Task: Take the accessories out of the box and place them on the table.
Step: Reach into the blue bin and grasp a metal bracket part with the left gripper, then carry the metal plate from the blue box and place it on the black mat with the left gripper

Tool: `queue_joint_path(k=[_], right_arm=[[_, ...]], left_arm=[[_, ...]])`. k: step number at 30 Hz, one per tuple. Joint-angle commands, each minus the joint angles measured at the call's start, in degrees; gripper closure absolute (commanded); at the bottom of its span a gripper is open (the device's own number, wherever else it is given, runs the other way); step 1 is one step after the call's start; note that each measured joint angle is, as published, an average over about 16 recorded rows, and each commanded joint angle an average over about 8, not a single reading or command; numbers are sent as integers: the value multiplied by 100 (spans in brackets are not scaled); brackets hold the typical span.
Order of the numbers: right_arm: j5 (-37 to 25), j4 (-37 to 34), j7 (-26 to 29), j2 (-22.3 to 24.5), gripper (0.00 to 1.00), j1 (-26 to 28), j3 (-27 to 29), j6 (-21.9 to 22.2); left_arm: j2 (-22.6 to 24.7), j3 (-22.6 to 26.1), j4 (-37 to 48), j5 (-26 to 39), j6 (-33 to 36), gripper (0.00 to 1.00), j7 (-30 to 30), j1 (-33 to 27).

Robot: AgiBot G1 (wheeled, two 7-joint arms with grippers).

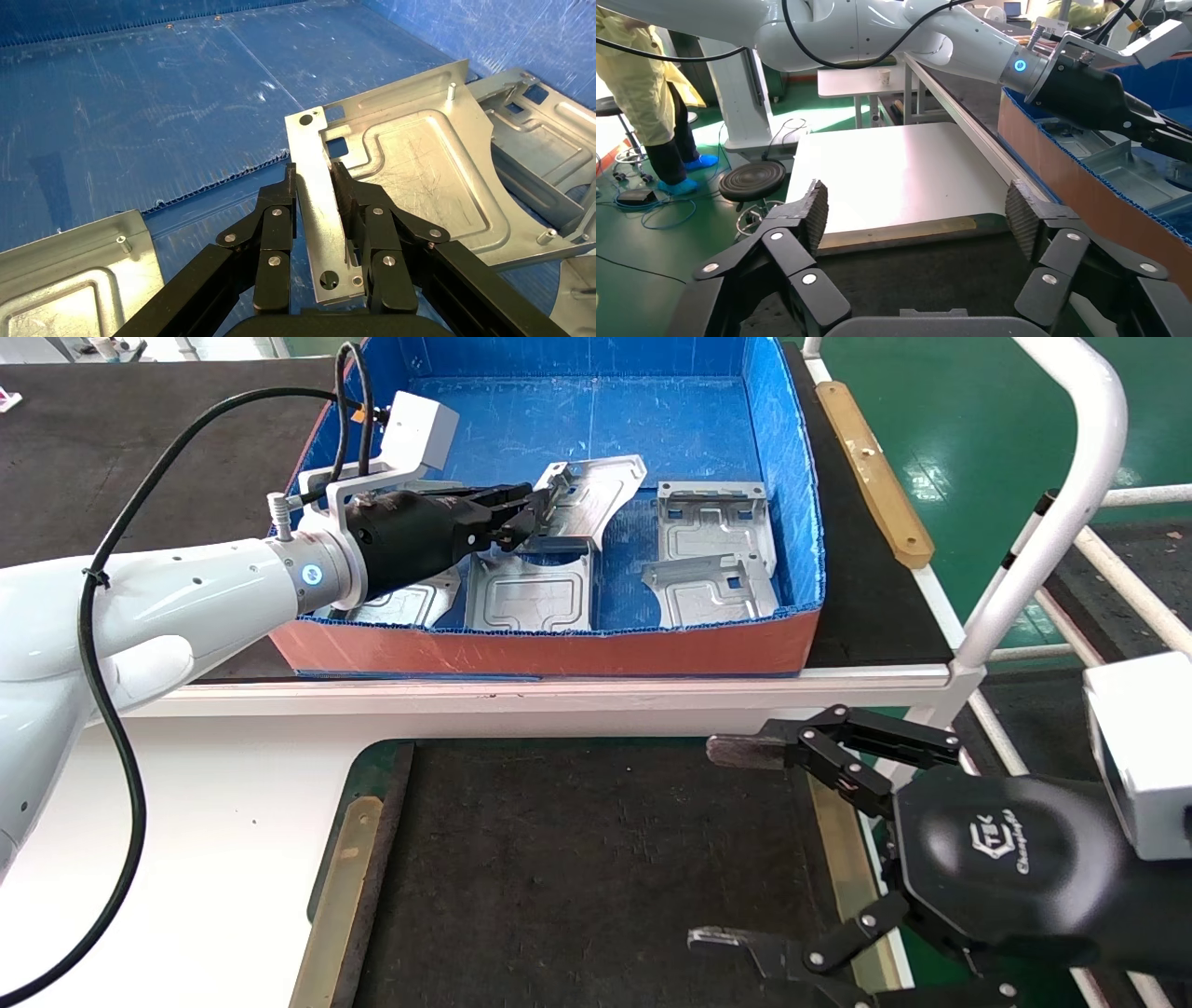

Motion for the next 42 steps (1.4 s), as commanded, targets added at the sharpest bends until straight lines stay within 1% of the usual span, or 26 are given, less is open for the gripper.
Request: queue_joint_path(k=[1, 10, 14, 18, 24, 30, 37, 39, 42], right_arm=[[0, -1, -1, 0, 100, 0, -1, 0], [2, -3, -3, 1, 100, 2, -4, 0], [3, -3, -3, 1, 100, 3, -6, 0], [4, -3, -4, 2, 100, 3, -7, 1], [6, -3, -5, 3, 100, 4, -10, 2], [7, -3, -6, 4, 100, 4, -12, 3], [9, -3, -8, 5, 100, 5, -14, 4], [10, -3, -8, 5, 100, 5, -15, 4], [10, -3, -9, 6, 100, 5, -16, 5]], left_arm=[[-2, -7, -7, -15, 18, 100, -8, -10], [-118, -123, -332, -185, 198, 100, 53, -131], [-310, -257, -680, -399, 465, 100, 252, -107], [-576, -458, -1058, -734, 874, 100, 582, -16], [-1034, -821, -1471, -1404, 1800, 100, 1262, 230], [-1426, -1095, -1558, -2011, 2871, 100, 1999, 562], [-1752, -1324, -1192, -2656, 4354, 100, 2877, 809], [-1813, -1332, -1005, -2762, 4736, 100, 3062, 831], [-1903, -1252, -823, -2860, 5119, 100, 3267, 881]])
